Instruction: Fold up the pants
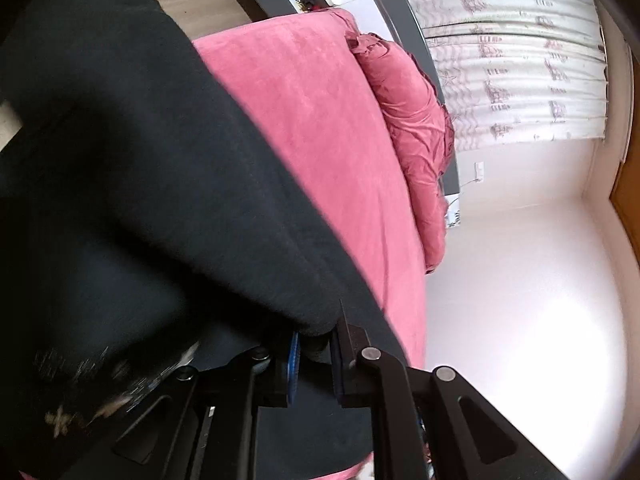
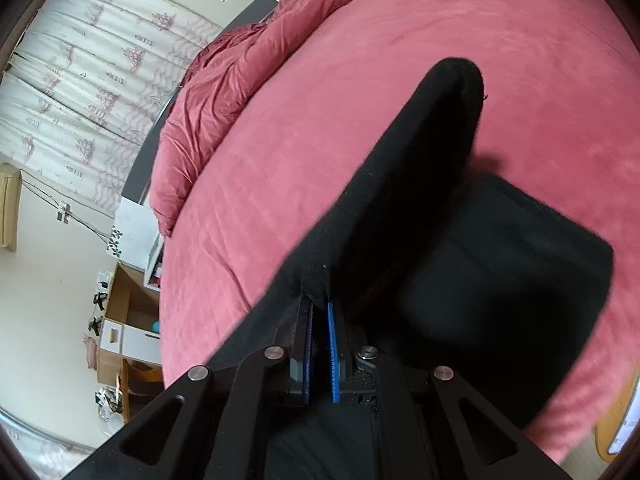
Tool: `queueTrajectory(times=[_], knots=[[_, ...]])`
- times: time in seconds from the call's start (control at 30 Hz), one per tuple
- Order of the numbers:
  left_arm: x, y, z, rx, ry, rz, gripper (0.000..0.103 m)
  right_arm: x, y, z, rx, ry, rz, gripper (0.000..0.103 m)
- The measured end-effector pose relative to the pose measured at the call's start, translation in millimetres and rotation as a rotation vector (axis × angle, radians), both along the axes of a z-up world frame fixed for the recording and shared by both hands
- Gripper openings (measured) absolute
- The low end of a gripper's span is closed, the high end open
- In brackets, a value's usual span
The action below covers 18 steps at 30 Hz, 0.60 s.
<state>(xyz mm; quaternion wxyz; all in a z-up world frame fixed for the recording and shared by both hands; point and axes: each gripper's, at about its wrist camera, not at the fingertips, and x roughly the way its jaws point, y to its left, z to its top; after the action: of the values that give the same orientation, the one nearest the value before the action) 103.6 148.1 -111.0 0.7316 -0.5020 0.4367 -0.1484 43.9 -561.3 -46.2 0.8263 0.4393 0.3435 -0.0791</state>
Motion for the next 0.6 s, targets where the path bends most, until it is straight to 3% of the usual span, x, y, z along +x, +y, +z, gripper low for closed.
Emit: queueTrajectory(times=[0.17,0.23,0.3,0.33,0.37,0.4,0.47,0.6], knots=[[-25.4,5.6,-34.9,-0.012,0.037,0.058,0.013,-35.5,-2.4,-55.8,0.119,-0.015,-0.058,0.011],[-38.2,8.9,-35.5,0.013,0.003,0.065,0.025,-44.2,-0.9,-67.1,0.145,-0.058,-0.076,0.012],[-50.5,12.1,-27.9,0.007,-0.04,0.081,0.042,-51.3,-1.1,-71.5,0.166,-0.087,-0.093,0.032],[-44.4,8.9,-21.9,-0.008,-0.053,0.099,0.047,-54.3,-1.1,-73.1,0.179,-0.097,-0.114,0.057],[-45.9,8.6,-23.7,-0.027,-0.056,0.118,0.059,-57.1,-0.9,-72.8,0.188,-0.126,-0.13,0.065],[-47.4,9.6,-22.5,-0.052,-0.06,0.142,0.069,-58.6,-0.6,-71.3,0.185,-0.146,-0.148,0.066],[-62.0,17.0,-20.8,-0.105,-0.068,0.199,0.077,-58.4,-0.2,-68.5,0.157,-0.139,-0.166,0.068],[-52.6,17.9,-28.5,-0.128,-0.02,0.229,0.079,-51.5,-2.8,-65.4,0.115,-0.131,-0.183,0.068]])
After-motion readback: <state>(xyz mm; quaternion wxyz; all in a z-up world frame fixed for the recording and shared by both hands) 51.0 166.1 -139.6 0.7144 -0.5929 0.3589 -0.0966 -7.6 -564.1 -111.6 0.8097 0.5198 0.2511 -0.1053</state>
